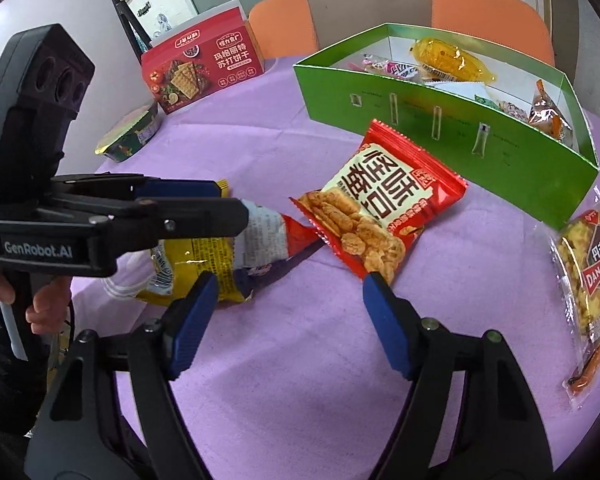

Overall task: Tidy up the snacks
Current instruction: 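Withdraw the left tool and grasp the small blue-white packet, then carry the blue-white packet into the green box and open the left tool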

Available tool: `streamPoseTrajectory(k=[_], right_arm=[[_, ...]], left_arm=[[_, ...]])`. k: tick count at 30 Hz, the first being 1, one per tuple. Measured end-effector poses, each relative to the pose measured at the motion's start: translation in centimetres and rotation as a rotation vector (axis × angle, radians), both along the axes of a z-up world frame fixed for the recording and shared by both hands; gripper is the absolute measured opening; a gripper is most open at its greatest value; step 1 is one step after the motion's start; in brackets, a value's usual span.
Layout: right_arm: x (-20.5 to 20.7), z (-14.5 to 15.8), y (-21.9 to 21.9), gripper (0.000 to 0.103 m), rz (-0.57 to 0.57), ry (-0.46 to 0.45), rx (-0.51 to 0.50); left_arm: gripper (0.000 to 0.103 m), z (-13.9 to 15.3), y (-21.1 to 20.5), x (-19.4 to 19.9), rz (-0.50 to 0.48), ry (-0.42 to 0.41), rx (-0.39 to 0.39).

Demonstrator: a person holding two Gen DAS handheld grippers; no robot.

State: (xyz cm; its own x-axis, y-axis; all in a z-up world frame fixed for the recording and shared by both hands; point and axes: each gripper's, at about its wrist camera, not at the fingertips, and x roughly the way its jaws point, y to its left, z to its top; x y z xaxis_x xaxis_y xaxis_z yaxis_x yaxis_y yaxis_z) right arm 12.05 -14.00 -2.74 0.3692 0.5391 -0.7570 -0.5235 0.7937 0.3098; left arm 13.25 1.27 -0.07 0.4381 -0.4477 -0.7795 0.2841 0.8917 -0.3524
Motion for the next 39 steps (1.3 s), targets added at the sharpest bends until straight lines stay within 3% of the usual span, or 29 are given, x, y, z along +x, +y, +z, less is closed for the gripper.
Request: streamPoseTrajectory(k=[6,17,19,20,21,25,33,39], right_arm=[[0.4,-0.9,1.7,0.051,0.013,0.021,0.012],[1.2,-1.5,2.9,0.049,0.013,0.039,0.027],[1.6,-1.8,3.2,0.043,0.004,0.029,0.018],[1.8,-1.9,3.1,0.034,-0.004,0.034,0.014],[1.8,-2.0,2.9,0.033,-0.004,0.040,0.026],[1.2,-1.9,2.5,0.027,0.006,0.028,0.035],[-0.6,3.1,0.0,0.027,0.008,-0.100,0.116],[1.2,6.8,-2.1,0.026,-0.073,-0.218,0.137]], left_arm=[[0.054,-0.8,-0.6,0.7,-0.020,0.012,-0.003],[0.053,-1.9,-1.6,1.2,-0.055,0.047,-0.008],[0.053,-2.1,-2.0,1.1,-0.055,0.033,0.023],[0.050,-2.2,-2.1,0.9,-0.054,0.022,0.040],[0.039,-2.1,-2.2,0.8,-0.048,0.009,0.054],[0.032,-1.7,-2.5,0.1,-0.047,-0.013,0.075],[0.032,4.3,-3.5,-2.5,-0.049,-0.181,0.078],[0.032,8.2,-5.3,0.4,-0.055,-0.275,0.042]])
